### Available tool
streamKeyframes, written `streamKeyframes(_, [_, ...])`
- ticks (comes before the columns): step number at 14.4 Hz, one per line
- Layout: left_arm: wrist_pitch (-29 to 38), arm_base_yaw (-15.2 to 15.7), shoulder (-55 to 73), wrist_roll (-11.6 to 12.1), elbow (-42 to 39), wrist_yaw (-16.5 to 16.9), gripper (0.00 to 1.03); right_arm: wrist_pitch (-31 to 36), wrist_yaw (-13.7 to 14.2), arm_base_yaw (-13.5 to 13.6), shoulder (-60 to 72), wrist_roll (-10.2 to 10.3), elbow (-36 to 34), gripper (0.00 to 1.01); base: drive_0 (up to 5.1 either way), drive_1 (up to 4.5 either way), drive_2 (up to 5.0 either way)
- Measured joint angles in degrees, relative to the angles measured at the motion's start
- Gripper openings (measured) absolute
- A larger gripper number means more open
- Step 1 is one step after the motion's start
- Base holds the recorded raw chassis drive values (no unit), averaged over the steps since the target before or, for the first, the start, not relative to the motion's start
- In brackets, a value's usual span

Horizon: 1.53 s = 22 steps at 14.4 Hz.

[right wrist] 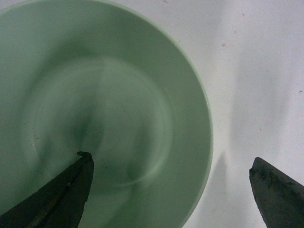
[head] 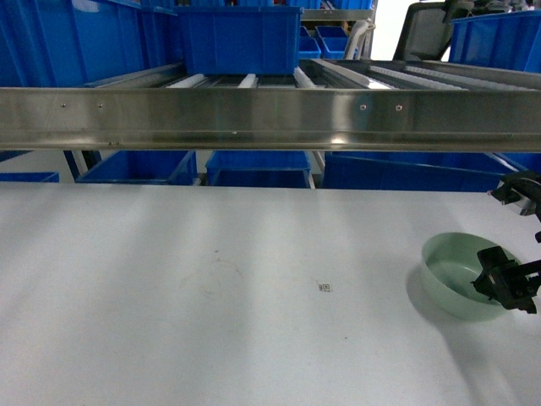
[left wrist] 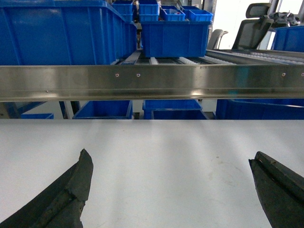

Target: Place green bowl on second shelf with right arm

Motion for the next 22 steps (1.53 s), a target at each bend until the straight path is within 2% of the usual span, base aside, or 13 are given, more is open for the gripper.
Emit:
streamKeyframes(1, [0.0,0.0,0.0,0.0,0.0,0.0,0.98,0.09,0.0,-0.02,0.17,0.35,0.02,0.97,0.0,0.0,0.0])
streamKeyframes(9, [0.0,0.0,0.0,0.0,0.0,0.0,0.98,1.16,0.57,0.81,1.9,1.38,0.07,0.09,0.0,0.0,0.0])
streamKeyframes(10, [0.0,0.0,0.0,0.0,0.0,0.0,0.98,1.4,0.2,1.07,1.84,1.84,0.07,0.01,0.0,0.0,0.0])
streamKeyframes(16, [0.0,0.0,0.0,0.0,0.0,0.0,0.98,6.12,0.46,1.05,0.79,2.27,-2.75,0.02,0.0,0.0,0.0])
streamKeyframes(18, [0.0,0.0,0.0,0.0,0.0,0.0,0.98,11.17,0.39,1.05,-1.31,2.82,-5.53,0.02,0.0,0.0,0.0])
streamKeyframes(22, [0.0,0.0,0.0,0.0,0.0,0.0,0.98,22.21,-0.52,1.53,-13.6,4.87,-16.24,0.02,0.0,0.0,0.0])
